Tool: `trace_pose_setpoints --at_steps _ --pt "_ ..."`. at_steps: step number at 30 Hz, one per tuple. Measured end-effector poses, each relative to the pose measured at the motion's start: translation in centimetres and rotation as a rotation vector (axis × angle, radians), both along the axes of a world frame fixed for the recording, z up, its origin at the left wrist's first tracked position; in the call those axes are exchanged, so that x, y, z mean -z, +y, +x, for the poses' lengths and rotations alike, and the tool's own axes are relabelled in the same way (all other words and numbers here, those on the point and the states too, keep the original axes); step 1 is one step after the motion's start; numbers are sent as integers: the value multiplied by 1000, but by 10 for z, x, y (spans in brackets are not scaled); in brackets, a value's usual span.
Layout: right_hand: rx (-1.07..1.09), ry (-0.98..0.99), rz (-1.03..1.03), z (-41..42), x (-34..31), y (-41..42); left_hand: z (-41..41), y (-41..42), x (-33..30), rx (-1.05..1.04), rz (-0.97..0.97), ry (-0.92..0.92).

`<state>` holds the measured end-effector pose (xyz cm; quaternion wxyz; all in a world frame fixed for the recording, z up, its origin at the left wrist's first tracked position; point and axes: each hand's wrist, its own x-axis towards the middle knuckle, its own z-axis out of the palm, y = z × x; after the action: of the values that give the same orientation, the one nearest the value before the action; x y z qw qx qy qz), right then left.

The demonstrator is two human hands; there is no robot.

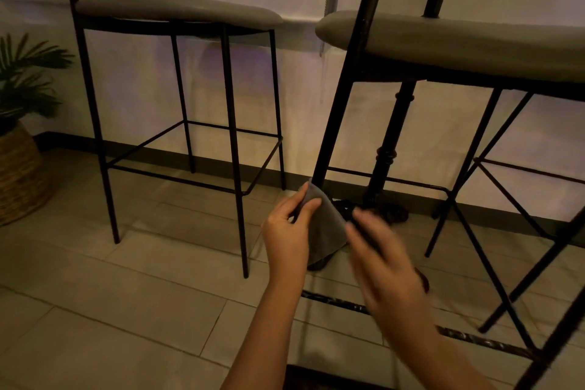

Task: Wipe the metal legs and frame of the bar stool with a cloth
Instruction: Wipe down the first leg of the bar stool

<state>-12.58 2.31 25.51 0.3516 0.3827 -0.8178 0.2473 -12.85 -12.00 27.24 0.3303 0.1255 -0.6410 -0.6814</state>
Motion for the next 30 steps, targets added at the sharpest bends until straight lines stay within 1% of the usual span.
trace_pose_setpoints --at_steps 3,7,10,13,15,17,21,30 --pt "-68 -62 92 9 31 -7 0 3 -1 -24 10 14" --pt "-48 -84 44 3 33 -16 0 8 -2 -59 37 44" --pt "-72 -4 -34 -2 6 -18 -1 10 1 -70 43 45" --pt "-76 175 -68 -14 -55 -23 0 13 4 -65 73 88" --pt "-12 288 -7 -31 -91 -31 0 18 5 -90 75 126" --pt "80 337 84 -45 -109 -41 -1 20 6 -136 48 133" --pt "201 341 153 -61 -105 -50 -4 20 7 -183 -7 151" --pt "239 344 167 -64 -101 -51 -3 20 25 -226 -8 166"
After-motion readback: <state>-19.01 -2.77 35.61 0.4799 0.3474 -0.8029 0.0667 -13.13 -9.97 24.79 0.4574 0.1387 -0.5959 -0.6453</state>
